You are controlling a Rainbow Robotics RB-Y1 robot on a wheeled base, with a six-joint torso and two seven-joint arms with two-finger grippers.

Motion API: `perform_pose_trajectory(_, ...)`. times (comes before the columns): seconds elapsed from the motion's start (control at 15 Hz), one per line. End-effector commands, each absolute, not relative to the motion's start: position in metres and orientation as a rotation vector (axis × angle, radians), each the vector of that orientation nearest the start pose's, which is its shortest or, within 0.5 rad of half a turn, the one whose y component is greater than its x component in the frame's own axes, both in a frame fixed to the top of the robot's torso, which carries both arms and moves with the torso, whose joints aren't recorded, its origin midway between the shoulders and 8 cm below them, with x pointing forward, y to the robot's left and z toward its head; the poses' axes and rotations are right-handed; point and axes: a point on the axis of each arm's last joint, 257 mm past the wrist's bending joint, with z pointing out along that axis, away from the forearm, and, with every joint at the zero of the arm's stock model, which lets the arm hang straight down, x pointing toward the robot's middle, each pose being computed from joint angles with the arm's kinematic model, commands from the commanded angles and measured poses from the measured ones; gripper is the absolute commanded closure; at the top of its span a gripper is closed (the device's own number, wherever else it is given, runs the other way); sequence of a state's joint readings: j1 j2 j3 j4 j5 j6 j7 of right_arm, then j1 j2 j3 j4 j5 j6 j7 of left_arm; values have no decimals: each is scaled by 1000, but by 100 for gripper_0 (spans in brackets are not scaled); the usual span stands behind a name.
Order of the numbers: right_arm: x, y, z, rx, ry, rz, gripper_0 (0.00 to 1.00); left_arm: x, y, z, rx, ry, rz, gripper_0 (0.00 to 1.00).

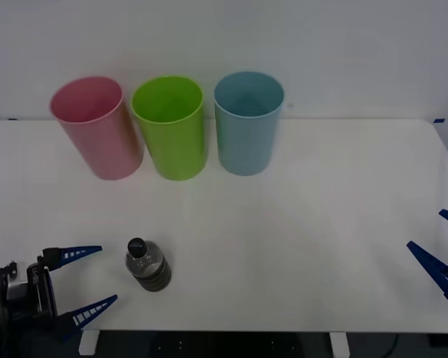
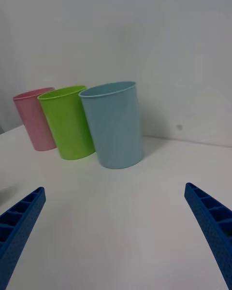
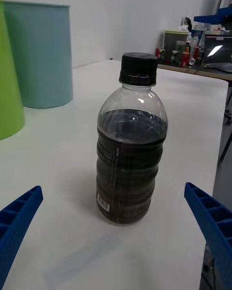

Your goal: Grasp the object on the table and drop it into the matching bin: aluminum can to the light blue bin, PET bottle to the pink bin.

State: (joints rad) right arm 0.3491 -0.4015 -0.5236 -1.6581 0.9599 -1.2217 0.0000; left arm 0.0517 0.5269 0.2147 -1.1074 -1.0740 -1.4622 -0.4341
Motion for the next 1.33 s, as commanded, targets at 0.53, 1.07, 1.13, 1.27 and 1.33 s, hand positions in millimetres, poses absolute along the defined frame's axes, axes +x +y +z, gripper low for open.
perform_pose_trajectory(0.53,342,-330,-169,-465,1441,567,0,362,215,-298,944,1409,-731,0)
perform_pose_trajectory(1.07,342,-330,-169,-465,1441,567,0,378,189,-305,949,1404,-714,0)
perform_pose_trajectory(1.13,342,-330,-169,-465,1441,567,0,380,184,-306,951,1403,-714,0)
perform_pose_trajectory(1.27,342,-330,-169,-465,1441,567,0,382,178,-304,951,1396,-720,0)
perform_pose_trajectory(1.33,342,-330,-169,-465,1441,567,0,382,176,-304,956,1394,-722,0)
